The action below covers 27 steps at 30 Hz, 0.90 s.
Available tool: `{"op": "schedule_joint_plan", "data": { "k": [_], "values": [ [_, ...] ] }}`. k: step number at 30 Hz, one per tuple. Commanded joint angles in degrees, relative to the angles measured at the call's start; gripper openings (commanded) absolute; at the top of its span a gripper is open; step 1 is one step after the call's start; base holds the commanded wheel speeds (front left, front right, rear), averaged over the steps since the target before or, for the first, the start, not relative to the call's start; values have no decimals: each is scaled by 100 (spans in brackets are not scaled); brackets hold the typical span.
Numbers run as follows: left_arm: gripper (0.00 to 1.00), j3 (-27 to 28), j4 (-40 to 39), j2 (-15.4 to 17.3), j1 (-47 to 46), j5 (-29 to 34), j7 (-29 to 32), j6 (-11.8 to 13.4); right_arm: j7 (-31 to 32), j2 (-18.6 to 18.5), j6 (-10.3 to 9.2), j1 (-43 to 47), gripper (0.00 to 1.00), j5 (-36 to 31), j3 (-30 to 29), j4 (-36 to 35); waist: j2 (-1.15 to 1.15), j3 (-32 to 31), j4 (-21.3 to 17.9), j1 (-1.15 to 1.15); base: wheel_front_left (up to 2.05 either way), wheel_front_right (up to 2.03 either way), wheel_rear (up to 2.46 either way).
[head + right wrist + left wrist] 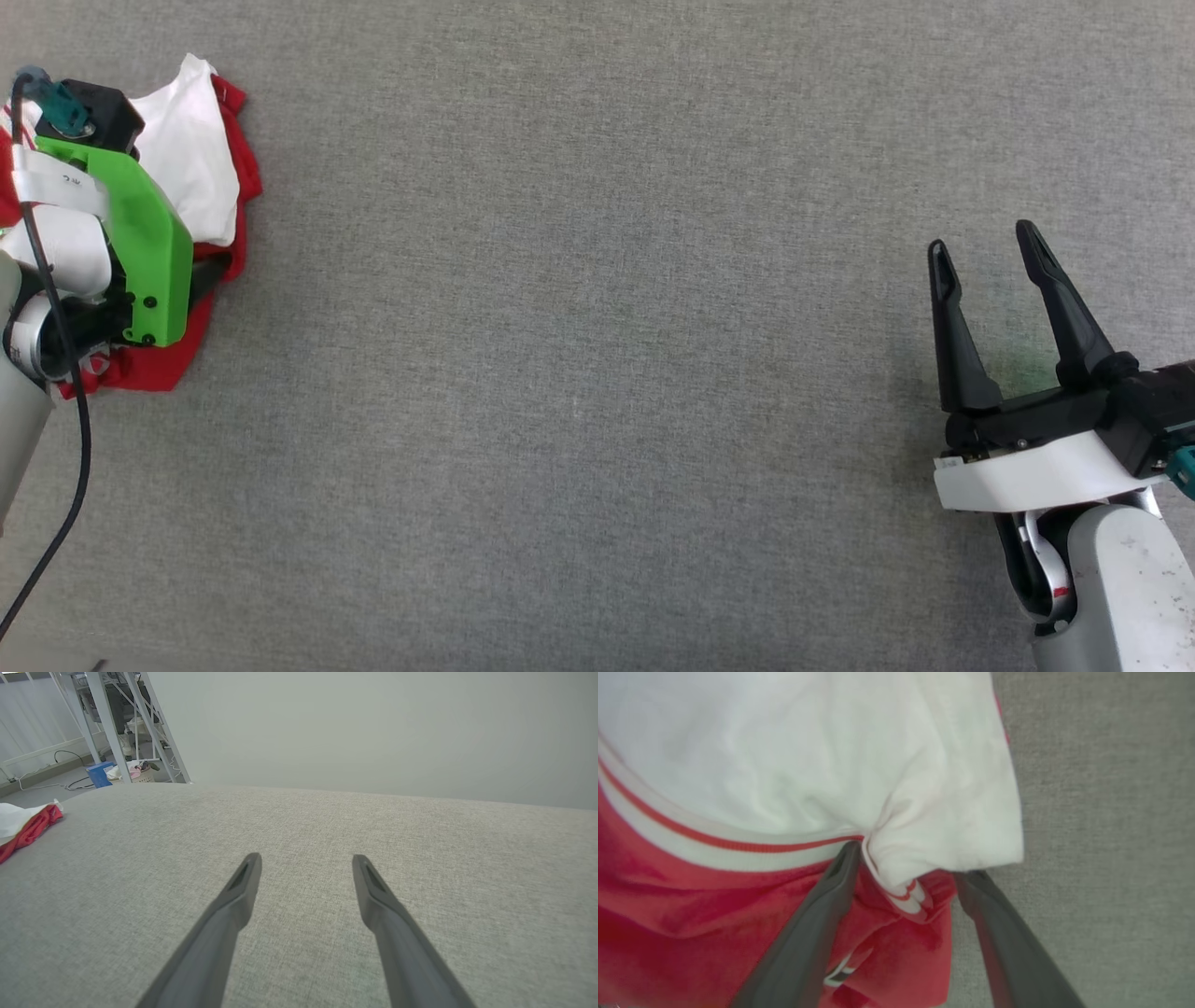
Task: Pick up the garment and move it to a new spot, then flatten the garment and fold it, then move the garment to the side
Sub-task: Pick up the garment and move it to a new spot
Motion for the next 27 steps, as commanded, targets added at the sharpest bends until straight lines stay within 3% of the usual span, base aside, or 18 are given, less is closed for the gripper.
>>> {"op": "schedule_joint_plan", "data": {
  "k": [1, 7, 8, 15, 21, 27],
  "values": [
    [100, -205, 177, -121, 111, -19, 80, -16, -27, -15, -4, -110, 100, -22, 7, -2, -1, 45, -35, 0, 0, 0, 0],
    [100, -439, 515, -247, 3, -115, -82, -16, -27, -15, -4, -140, 100, -27, -19, 36, -1, 18, -18, 0, 0, 0, 0],
    [0, -480, 535, -238, -38, -112, -142, -16, -27, -9, -4, -130, 100, -26, -29, 47, -1, -21, -4, 0, 0, 0, 0],
    [0, -634, 316, -102, -332, -85, -820, -16, -27, 73, -4, -24, 100, 21, -31, 135, -1, -429, 105, 0, 0, 0, 0],
    [0, -797, -344, 153, -662, 88, -1542, -16, -27, 170, -4, 106, 100, 68, -42, 217, -1, -834, 168, 0, 0, 0, 0],
    [0, -1029, -988, 181, -908, 358, -1998, -16, -27, 259, -4, 242, 100, 120, -66, 276, -1, -1150, 88, 0, 0, 0, 0]
  ]
}}
